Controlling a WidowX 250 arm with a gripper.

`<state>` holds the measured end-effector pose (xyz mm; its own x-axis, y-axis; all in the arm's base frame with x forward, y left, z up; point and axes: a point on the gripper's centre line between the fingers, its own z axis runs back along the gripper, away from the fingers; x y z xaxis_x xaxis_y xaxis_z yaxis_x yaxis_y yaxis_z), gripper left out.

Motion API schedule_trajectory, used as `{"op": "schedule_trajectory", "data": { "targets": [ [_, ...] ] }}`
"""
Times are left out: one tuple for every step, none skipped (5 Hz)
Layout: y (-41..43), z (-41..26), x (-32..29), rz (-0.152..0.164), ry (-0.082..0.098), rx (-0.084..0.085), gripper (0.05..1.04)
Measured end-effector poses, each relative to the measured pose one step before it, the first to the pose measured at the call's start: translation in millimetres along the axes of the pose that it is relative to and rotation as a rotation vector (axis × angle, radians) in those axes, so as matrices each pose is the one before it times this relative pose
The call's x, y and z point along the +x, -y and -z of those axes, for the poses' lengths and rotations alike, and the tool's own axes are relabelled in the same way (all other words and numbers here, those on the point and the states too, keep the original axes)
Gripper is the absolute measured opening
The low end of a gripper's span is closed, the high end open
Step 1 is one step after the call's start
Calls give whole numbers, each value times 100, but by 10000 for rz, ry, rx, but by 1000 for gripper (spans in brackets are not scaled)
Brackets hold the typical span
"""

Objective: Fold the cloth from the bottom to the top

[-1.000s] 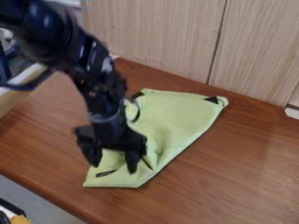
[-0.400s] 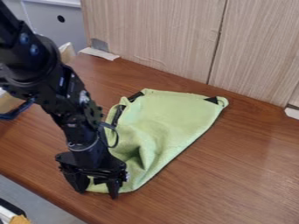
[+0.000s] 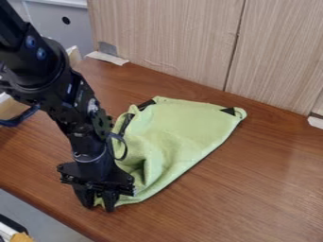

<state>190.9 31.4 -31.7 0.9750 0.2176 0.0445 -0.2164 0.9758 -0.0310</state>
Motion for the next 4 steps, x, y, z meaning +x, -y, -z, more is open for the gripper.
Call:
{"op": "schedule_trajectory", "data": {
  "targets": [
    [349,10,255,259,37,76,276],
    [286,5,-42,166,-65,3,138],
    [627,-717,251,377,-388,-91,84],
    [801,-1746,525,371,48,41,82]
  ]
}}
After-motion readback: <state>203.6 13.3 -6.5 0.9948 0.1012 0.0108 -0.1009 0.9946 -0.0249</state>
